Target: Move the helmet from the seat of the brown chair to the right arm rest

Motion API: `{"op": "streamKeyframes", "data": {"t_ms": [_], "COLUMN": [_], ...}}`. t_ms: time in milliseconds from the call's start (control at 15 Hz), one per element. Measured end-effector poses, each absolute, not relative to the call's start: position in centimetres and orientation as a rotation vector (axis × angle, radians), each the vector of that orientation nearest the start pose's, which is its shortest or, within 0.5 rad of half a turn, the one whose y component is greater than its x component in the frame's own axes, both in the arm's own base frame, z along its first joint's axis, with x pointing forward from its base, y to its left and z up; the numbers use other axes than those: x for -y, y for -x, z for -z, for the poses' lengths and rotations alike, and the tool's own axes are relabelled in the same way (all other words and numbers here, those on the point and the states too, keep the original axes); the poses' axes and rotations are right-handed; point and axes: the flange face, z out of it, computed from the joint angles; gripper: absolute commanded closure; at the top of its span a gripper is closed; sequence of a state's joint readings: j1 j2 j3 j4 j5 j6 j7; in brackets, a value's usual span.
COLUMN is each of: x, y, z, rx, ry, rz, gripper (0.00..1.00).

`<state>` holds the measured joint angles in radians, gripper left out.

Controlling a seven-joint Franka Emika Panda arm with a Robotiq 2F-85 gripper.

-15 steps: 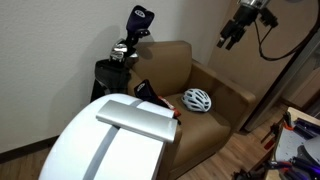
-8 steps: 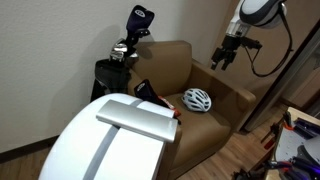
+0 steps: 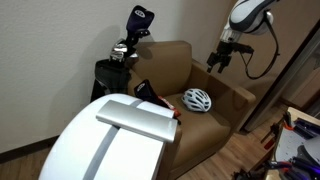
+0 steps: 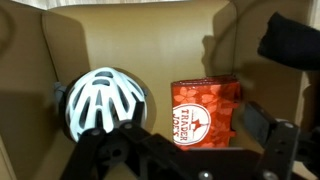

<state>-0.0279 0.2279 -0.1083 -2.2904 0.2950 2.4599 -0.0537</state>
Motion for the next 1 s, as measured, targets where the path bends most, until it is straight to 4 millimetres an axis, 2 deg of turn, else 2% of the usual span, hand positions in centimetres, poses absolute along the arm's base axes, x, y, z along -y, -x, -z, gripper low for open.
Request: {"op": "streamKeyframes", "data": {"t_ms": [267,467,600,733,867,1000], "x": [11.3,12.2,11.9,11.8,11.4,11.0], "y": [-54.0,-55.3,-55.1,-54.8,-55.7,-57.4], "z": [-16.7,-11.7,-10.9,-12.1,-12.6,-11.8], "rx": [-0.574,-0.579,-0.582,-0.594,-0.591,-0.575], "ry": [2.948,2.945,2.915,2.900,2.914,2.947], "rz": [-0.173,-0.263,-0.383,-0.436,-0.356,-0.236], "gripper": [0.00,0.00,0.00,0.00,0.00,0.00]}}
